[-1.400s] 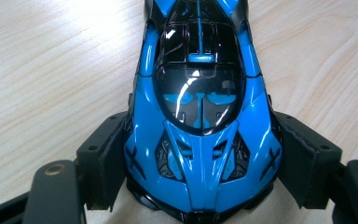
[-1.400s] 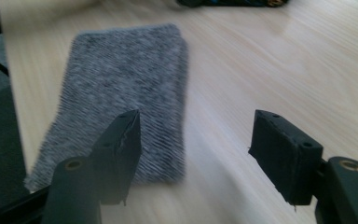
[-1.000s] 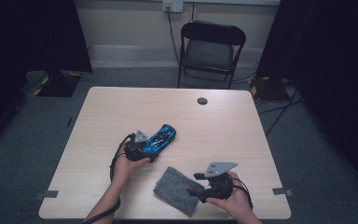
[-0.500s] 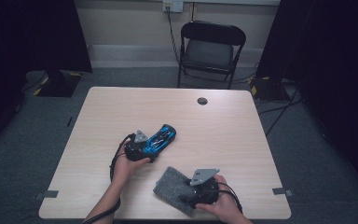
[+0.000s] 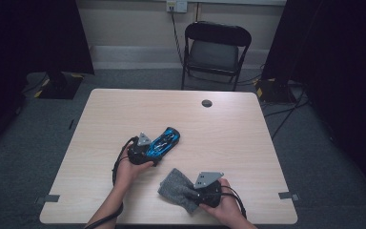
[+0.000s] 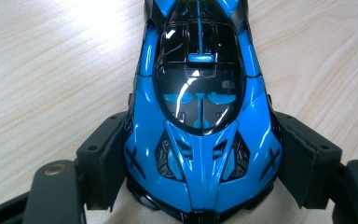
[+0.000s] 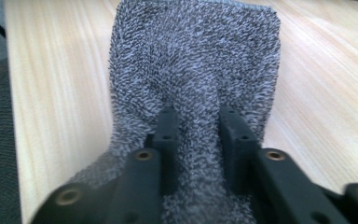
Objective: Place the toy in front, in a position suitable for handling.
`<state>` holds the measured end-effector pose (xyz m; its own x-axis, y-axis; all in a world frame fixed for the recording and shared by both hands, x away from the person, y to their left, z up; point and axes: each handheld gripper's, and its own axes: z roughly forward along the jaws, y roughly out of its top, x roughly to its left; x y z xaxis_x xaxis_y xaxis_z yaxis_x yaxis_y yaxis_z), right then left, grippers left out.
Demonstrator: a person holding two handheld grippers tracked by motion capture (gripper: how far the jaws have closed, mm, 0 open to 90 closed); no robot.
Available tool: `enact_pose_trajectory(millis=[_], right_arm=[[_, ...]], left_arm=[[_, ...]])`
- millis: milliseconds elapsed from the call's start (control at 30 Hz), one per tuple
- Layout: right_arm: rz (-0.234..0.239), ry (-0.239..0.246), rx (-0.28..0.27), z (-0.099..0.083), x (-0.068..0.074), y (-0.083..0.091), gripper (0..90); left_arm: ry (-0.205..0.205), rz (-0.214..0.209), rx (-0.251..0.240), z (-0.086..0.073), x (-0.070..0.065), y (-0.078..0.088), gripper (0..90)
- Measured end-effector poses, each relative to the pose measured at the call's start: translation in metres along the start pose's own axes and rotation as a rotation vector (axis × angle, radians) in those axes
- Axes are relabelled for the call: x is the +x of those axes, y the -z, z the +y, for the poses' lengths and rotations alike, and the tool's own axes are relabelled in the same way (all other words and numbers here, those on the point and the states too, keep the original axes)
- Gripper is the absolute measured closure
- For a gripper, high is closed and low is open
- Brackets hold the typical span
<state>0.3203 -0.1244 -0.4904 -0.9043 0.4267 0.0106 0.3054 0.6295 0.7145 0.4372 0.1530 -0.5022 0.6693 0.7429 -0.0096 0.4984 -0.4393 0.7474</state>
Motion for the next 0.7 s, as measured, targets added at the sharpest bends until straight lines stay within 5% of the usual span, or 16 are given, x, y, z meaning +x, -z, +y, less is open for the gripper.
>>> enact_pose_trajectory(millis=[100, 333, 700], right_arm=[[-0.006, 0.007, 0.019, 0.003, 0.001, 0.0, 77.1], [0.011, -0.059, 0.019, 0.006, -0.011, 0.012, 79.2], [-0.017, -0.162, -0.027, 0.023, -0.056, 0.034, 79.3]], left_arm=[[-0.006, 0.002, 0.001, 0.0, 0.0, 0.0, 25.6], [-0.003, 0.001, -0.001, 0.0, 0.0, 0.0, 25.6], [-0.003, 0.001, 0.0, 0.0, 0.0, 0.0, 25.6]])
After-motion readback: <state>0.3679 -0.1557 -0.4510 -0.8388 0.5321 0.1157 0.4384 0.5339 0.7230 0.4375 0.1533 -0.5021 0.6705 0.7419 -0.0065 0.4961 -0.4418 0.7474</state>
